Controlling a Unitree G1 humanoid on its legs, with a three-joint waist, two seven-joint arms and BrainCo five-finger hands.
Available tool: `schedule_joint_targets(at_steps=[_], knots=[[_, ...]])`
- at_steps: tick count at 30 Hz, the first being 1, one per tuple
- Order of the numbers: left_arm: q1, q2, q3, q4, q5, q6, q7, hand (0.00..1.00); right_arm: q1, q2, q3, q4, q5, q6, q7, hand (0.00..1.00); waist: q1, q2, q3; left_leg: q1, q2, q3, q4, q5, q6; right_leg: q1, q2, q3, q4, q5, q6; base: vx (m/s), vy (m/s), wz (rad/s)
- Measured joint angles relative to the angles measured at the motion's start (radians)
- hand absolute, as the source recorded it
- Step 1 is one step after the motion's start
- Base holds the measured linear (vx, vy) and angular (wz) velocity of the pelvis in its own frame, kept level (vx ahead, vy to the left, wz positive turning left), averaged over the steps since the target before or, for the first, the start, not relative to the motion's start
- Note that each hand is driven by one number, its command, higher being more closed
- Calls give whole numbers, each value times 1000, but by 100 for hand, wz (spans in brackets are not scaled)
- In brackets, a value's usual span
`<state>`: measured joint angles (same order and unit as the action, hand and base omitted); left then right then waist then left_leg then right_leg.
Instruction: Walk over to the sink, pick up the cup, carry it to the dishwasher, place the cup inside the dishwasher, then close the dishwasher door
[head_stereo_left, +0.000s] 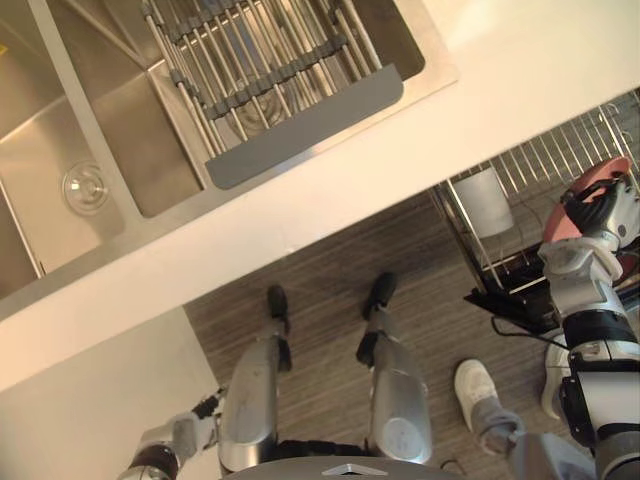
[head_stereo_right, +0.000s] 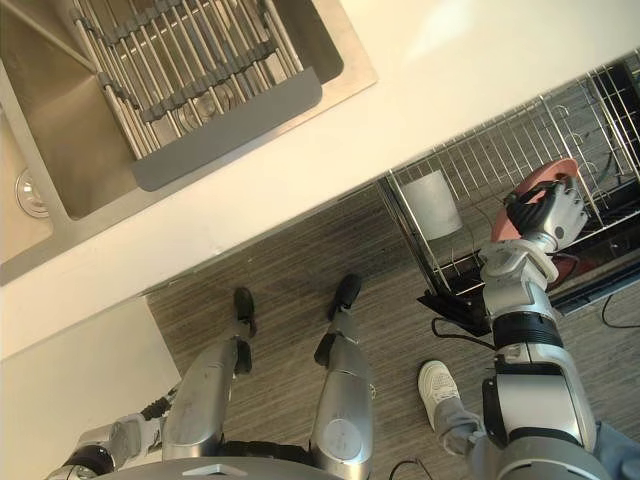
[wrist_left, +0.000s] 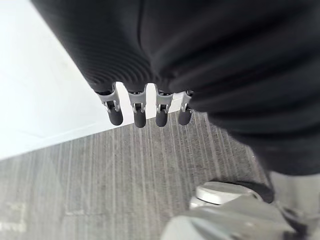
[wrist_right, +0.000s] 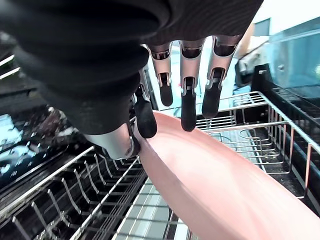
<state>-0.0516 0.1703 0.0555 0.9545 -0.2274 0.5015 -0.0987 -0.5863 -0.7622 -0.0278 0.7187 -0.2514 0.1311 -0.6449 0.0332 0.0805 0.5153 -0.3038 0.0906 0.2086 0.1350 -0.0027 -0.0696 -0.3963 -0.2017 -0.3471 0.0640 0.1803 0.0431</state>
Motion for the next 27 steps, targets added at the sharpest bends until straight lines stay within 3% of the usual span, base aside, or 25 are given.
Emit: schedule_joint_targets(at_steps=[4,8,10,12,14,19,22,27], knots=[[5,-17,55,1,209,48,-73,0,-7,17,-25,-79,108,-90,26,0,9,-7,3,22,30,34,132,-100,-2,12,36,94,12,-3,5,6,0,-68],[9,-19,75,0,374,60,-90,0,65,36,-84,-205,131,-132,45,0,-9,-17,0,104,64,37,198,-164,-6,101,73,126,4,-7,2,25,9,-48],[29,-14,80,0,453,70,-90,0,102,52,-102,-236,128,-139,49,0,-17,-49,-35,154,72,38,198,-182,-18,141,92,150,-21,-11,8,42,15,-47],[73,2,79,2,549,72,-107,0,135,46,-134,-232,128,-154,53,0,-48,-87,-108,197,76,44,193,-196,-26,188,105,174,-63,-4,8,77,27,-31],[95,7,69,5,592,74,-129,0,145,17,-161,-229,129,-154,56,0,-61,-101,-153,228,77,55,196,-215,-26,215,113,199,-87,4,13,53,42,-41],[123,13,33,23,664,91,-171,0,151,-87,-243,-162,172,-160,108,0,-94,-104,-205,291,78,90,229,-270,-22,282,123,253,-144,34,26,3,79,-38],[134,17,13,40,664,109,-191,0,179,-132,-334,-108,258,-153,156,0,-116,-105,-229,315,77,103,242,-301,-21,297,125,276,-146,39,28,-35,74,-26],[201,18,0,49,660,124,-214,0,292,-160,-500,6,493,-152,270,0,-142,-107,-313,351,76,150,232,-326,-18,296,133,319,-150,36,33,20,46,-28]])
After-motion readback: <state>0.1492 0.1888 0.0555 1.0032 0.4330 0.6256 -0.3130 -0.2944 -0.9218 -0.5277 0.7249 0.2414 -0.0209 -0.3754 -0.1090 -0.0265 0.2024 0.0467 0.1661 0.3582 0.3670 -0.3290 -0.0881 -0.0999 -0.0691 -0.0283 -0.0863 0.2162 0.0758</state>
